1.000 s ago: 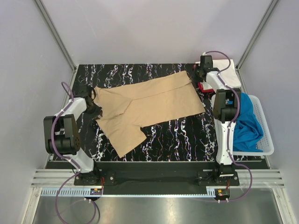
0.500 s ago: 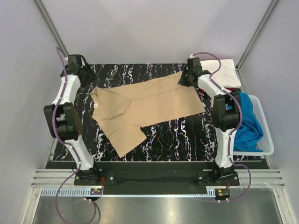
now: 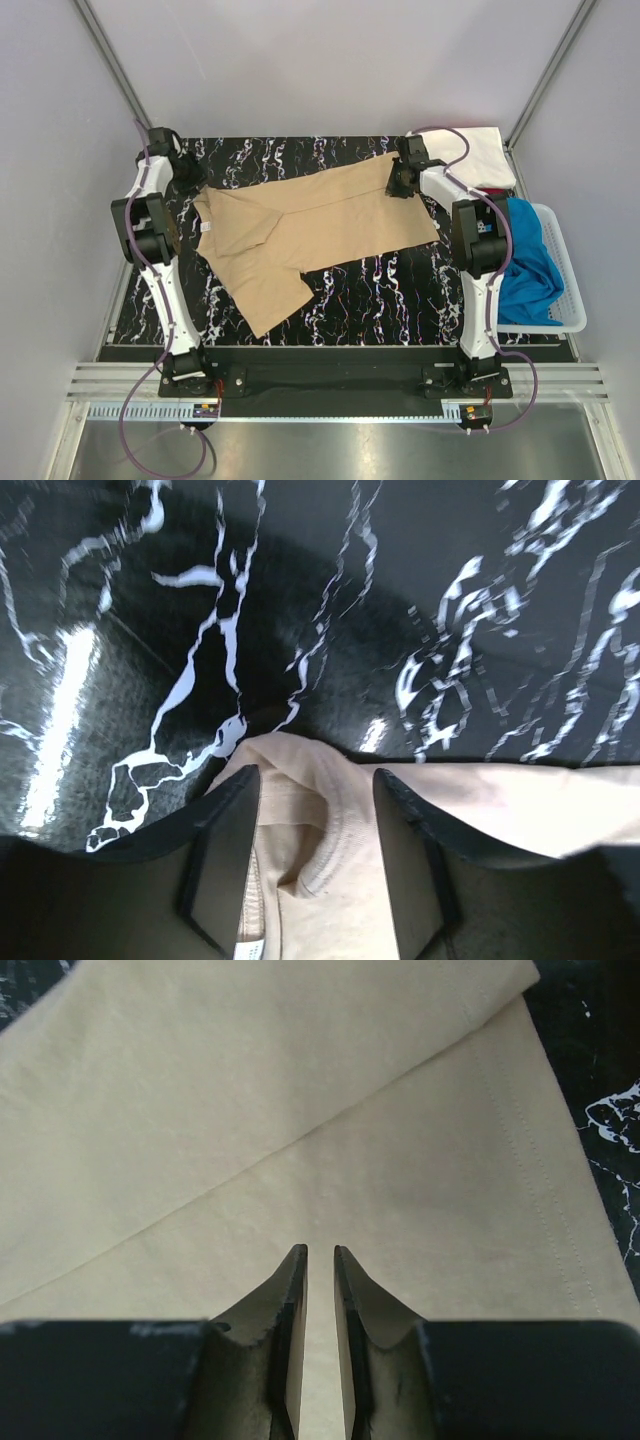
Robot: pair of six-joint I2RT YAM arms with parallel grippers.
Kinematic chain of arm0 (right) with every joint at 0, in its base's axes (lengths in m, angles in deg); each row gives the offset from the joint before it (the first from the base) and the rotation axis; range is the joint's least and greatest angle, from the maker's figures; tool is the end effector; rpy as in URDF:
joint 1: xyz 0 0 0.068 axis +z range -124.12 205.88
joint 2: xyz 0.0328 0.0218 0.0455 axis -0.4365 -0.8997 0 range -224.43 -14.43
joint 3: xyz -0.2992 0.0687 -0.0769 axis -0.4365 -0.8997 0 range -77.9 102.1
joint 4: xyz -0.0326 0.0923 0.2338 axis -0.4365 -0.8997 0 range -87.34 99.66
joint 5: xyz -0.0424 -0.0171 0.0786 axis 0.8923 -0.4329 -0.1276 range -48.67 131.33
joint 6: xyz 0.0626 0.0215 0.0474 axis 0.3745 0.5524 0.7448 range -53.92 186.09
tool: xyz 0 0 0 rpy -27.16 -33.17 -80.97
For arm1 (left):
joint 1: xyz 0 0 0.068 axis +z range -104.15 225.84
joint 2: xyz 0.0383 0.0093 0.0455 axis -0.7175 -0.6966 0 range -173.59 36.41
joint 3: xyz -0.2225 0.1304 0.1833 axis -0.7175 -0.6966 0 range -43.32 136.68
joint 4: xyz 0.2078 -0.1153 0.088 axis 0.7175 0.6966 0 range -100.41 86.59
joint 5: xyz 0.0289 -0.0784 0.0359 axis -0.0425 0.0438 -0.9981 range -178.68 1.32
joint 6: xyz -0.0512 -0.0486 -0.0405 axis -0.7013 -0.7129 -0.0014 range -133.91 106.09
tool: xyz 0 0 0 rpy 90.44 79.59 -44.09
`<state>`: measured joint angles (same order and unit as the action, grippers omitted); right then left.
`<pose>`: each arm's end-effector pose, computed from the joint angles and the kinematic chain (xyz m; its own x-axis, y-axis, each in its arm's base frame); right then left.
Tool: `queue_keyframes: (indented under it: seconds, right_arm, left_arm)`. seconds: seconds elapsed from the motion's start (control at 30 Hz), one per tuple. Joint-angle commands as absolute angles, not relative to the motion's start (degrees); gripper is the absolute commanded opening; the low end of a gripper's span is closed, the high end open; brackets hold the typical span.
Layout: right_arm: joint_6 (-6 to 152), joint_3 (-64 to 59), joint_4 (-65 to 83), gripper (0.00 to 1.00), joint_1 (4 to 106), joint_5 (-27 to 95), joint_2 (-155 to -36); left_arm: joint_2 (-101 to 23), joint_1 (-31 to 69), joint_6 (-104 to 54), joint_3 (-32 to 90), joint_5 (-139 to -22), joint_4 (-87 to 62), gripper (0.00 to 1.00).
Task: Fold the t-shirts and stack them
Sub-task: Fold the tshirt
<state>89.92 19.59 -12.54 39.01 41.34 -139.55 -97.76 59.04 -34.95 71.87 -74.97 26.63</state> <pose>0.5145 0.1201 0.1991 -0.7724 0.2347 -0.5901 0.0930 0.9610 0.2605 0.5471 0.1112 0.1966 -0.7202 -0.5271 -0.4511 -0.3765 0.8431 -0.3840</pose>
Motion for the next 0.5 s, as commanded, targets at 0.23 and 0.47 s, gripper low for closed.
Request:
queue_keyframes:
  seconds: [0.23, 0.47]
  right_arm:
    - [90.3, 20.7, -11.8, 0.22, 38.8, 48.3, -142.1]
    - [96.5, 19.0, -13.9, 0.19, 37.8, 55.3, -142.5]
  left_arm:
    - [-100.6, 58.8, -34.5, 76.9, -71.2, 26.5, 0.40]
    - [-99.6, 60.3, -40.1, 75.9, -76.2, 26.5, 0.00]
